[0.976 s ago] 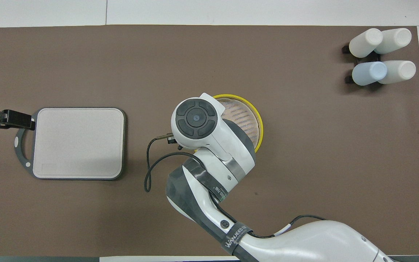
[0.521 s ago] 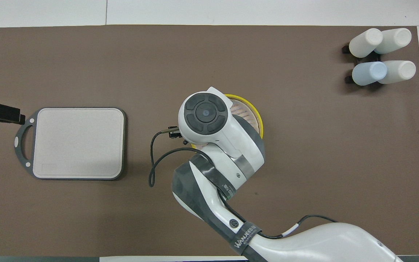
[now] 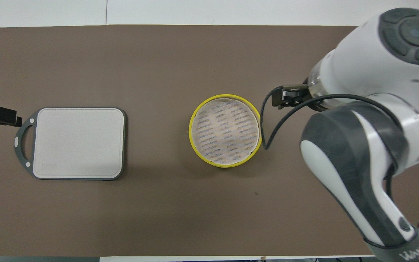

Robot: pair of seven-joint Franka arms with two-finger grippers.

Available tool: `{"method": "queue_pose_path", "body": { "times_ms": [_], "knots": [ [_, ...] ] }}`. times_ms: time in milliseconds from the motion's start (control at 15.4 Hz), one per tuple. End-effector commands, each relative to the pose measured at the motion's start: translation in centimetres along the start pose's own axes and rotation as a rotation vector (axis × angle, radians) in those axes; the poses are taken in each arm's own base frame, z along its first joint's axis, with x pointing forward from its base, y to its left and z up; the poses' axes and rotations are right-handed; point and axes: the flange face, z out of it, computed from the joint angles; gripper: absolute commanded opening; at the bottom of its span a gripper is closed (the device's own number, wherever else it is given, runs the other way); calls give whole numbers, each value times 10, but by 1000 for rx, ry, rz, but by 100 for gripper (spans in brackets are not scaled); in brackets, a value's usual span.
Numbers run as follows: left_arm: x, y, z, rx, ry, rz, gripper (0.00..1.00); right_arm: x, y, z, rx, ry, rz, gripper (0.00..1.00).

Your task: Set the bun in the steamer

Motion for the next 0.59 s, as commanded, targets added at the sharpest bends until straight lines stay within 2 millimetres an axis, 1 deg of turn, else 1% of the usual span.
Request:
{"method": "queue_pose_path", "body": {
  "times_ms": [0, 130, 260, 325, 391, 456, 521],
  "knots": [
    [-4, -2, -6, 12, -10, 4, 100, -11, 49, -27, -11, -4, -58, 100],
    [-7, -2, -10, 11, -4, 4, 100, -16, 72, -40, -24, -37, -102, 100],
    [-7, -2, -11, 10, -2, 4, 100, -22, 93, -51, -35, -51, -85, 100],
    [-7, -2, -10, 10, -4, 4, 100, -24, 101, -52, -37, -57, -69, 100],
    [-7, -2, -10, 10, -4, 4, 100, -26, 103, -54, -38, -56, -69, 100],
    [-7, -2, -10, 10, -4, 4, 100, -27, 116, -58, -31, -51, -43, 100],
    [-7, -2, -10, 10, -5, 6, 100, -30, 117, -60, -23, -49, -43, 100]
  ]
}}
